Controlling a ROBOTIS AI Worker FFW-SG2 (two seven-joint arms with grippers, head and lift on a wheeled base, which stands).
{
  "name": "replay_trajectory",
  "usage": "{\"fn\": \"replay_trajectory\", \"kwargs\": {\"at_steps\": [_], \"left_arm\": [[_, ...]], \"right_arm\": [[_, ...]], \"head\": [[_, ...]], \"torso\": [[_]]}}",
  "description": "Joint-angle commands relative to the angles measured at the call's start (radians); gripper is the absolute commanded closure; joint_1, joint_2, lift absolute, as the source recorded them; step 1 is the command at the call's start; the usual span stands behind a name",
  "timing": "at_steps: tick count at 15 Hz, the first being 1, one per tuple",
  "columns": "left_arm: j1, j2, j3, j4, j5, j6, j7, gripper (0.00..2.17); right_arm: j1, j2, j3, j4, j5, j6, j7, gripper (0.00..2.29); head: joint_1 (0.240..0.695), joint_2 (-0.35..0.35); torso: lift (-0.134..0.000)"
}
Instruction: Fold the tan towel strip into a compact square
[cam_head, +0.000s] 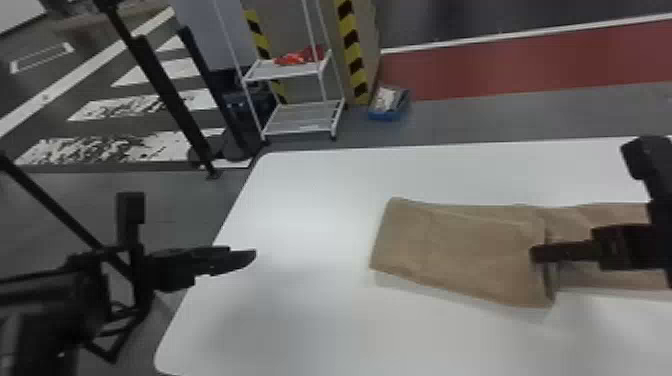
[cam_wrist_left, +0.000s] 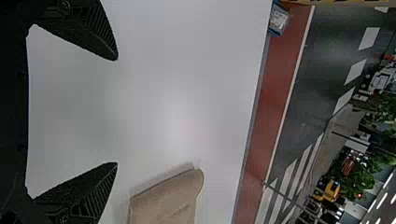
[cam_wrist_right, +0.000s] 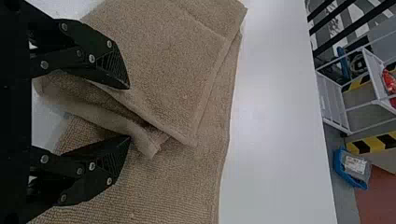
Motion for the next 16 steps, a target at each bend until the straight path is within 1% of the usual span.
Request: {"fn": "replay_trajectory", "kwargs": {"at_steps": [1, 2, 4, 5, 6, 10, 13, 15, 16], "left_arm": [[0.006, 0.002, 0.001, 0.002, 0.000, -0.009, 0.000, 0.08], [0.007, 0.002, 0.001, 0.002, 0.000, -0.009, 0.000, 0.08], [0.013, 0.000, 0.001, 0.003, 0.002, -0.018, 0.000, 0.08], [0.015, 0.002, 0.001, 0.005, 0.002, -0.021, 0.000, 0.08], [0.018, 0.002, 0.001, 0.006, 0.002, -0.033, 0.000, 0.08], [0.018, 0.005, 0.010, 0.012, 0.003, -0.039, 0.000, 0.08], [0.010, 0.006, 0.010, 0.012, 0.003, -0.039, 0.000, 0.08], [0.004, 0.009, 0.016, 0.012, 0.006, -0.039, 0.003, 0.08], [-0.002, 0.009, 0.016, 0.015, 0.009, -0.039, 0.003, 0.08]], "right_arm": [[0.001, 0.007, -0.005, 0.000, 0.001, -0.002, -0.003, 0.62], [0.000, 0.007, -0.005, 0.003, 0.003, -0.006, -0.006, 0.73], [0.000, 0.007, -0.005, 0.010, 0.010, -0.018, -0.014, 0.75], [0.000, 0.007, -0.005, 0.014, 0.012, -0.030, -0.015, 0.90], [-0.002, 0.007, -0.008, 0.014, 0.009, -0.030, -0.021, 0.93], [-0.022, 0.007, -0.041, 0.006, -0.026, -0.049, -0.018, 0.93], [-0.038, 0.007, -0.083, -0.020, -0.080, -0.042, -0.003, 0.93], [-0.060, 0.007, -0.132, -0.048, -0.108, -0.024, -0.002, 0.93], [-0.077, 0.007, -0.178, -0.063, -0.135, -0.009, -0.002, 0.93]], "head": [[0.695, 0.350], [0.695, 0.350], [0.695, 0.350], [0.695, 0.350], [0.695, 0.350], [0.695, 0.350], [0.695, 0.350], [0.695, 0.350], [0.695, 0.350]], "torso": [[-0.128], [-0.128], [-0.128], [-0.128], [-0.128], [-0.128], [-0.128], [-0.128], [-0.128]]}}
